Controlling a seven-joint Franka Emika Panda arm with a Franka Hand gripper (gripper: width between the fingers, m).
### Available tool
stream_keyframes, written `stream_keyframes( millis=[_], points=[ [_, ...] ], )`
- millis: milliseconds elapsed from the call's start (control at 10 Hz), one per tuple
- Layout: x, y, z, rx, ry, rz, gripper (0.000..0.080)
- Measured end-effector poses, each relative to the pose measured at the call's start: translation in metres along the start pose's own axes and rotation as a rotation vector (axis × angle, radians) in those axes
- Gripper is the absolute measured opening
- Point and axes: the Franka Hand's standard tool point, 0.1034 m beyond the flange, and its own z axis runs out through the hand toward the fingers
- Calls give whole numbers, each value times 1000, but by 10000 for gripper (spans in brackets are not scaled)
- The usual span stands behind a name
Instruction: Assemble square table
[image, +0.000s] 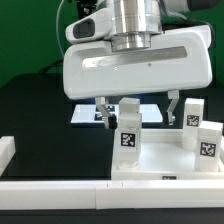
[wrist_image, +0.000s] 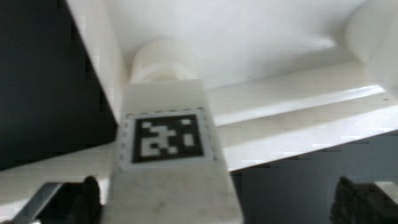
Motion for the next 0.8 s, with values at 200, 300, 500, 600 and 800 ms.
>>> stream_keyframes(
  millis=[200,300,500,600,800],
  points=[
    [-7,2,3,15,-154,-14,648],
    [-10,12,-1,13,-214,-15,648],
    [-8,19,-7,-12,-259,-45,648],
    [-10,19,-6,-11,-262,-43,634],
    [-9,19,-6,-12,-262,-42,459]
  ],
)
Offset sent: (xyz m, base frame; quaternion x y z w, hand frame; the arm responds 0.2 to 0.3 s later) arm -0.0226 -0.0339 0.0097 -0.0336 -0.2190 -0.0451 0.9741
